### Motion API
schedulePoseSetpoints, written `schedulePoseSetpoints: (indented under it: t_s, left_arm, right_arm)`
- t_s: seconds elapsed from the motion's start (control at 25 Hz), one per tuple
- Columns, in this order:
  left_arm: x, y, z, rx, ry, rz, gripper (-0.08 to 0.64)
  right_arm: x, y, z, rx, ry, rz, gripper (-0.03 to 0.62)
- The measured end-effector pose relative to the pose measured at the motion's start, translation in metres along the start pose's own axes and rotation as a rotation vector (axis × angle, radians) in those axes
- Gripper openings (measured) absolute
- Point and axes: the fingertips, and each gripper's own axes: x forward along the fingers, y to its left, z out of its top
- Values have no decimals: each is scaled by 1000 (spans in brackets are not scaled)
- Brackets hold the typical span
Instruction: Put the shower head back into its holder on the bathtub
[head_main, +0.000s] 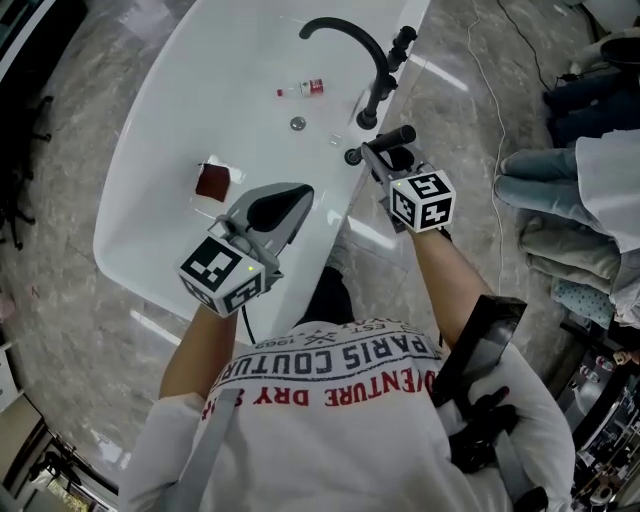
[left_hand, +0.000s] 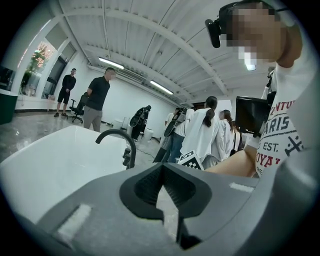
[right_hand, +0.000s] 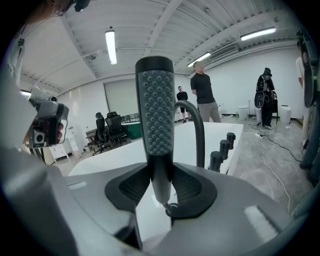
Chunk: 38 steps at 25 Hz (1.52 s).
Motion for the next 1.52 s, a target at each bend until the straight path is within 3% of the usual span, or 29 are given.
schedulePoseSetpoints:
  t_s: [0.44, 0.72, 0.92, 1.28, 1.4, 1.52]
  left_arm:
    - [-11, 8, -29, -65, 14, 36, 0]
    - [-18, 15, -35, -75, 36, 61, 0]
    - [-21, 19, -47, -87, 48, 80, 0]
    - [-19, 19, -50, -114, 46, 61, 2]
    - [-15, 14, -46, -84, 35, 18, 2]
    - [-8, 12, -45, -60, 45, 3, 3]
  right_arm:
    - [27, -10, -47, -21, 96, -42, 135]
    - [47, -1, -58, -188, 138, -30, 133]
    - [58, 1, -74, -231, 193, -19, 133]
    - [64, -4, -86, -139, 236, -8, 129]
    - [60, 1, -90, -80, 257, 39, 195]
    - [42, -9, -87, -47, 258, 17, 208]
